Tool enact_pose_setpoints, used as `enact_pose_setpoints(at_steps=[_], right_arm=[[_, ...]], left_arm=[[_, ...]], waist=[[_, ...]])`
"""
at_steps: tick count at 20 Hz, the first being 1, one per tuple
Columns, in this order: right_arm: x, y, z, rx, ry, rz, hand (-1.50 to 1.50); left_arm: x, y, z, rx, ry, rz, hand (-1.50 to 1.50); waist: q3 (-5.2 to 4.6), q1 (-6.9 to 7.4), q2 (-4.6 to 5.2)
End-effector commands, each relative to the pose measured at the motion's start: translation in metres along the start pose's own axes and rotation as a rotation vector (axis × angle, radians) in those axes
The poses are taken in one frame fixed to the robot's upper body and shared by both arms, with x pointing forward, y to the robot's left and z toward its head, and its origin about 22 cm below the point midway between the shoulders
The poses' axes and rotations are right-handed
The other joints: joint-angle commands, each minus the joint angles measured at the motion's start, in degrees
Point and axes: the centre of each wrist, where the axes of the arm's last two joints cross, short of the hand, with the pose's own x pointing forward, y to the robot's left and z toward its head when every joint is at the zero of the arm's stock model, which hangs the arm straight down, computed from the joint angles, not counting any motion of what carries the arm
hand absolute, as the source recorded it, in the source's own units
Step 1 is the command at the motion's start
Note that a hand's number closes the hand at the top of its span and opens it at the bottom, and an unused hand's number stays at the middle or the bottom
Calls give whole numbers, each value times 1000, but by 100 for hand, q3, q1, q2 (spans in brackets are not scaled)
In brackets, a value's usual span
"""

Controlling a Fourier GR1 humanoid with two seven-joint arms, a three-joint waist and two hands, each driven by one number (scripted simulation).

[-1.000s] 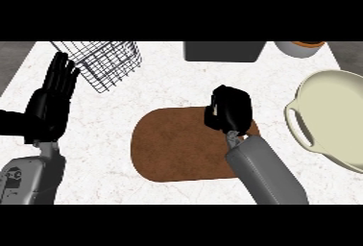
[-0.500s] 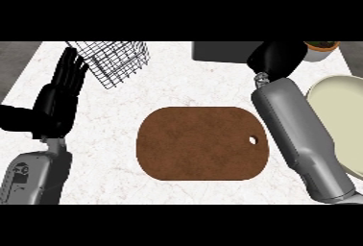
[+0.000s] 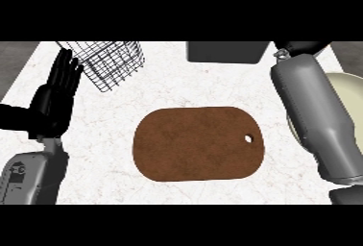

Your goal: Pick the cupcake from the cutting board and place it in the pot

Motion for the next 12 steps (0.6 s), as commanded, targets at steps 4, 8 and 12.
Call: enact_pose_setpoints(at_steps=[4,8,12], right_arm=[[-35,19,-24,41,256,53,150],[-72,30,-35,5,294,25,150],[-117,49,-32,6,302,12,150]], left_arm=[[-1,13,4,53,5,-6,0],[-2,20,10,76,29,-14,0],[2,10,14,52,26,-12,0]], waist=[[7,-267,-95],[9,-295,-106],[11,-284,-101]])
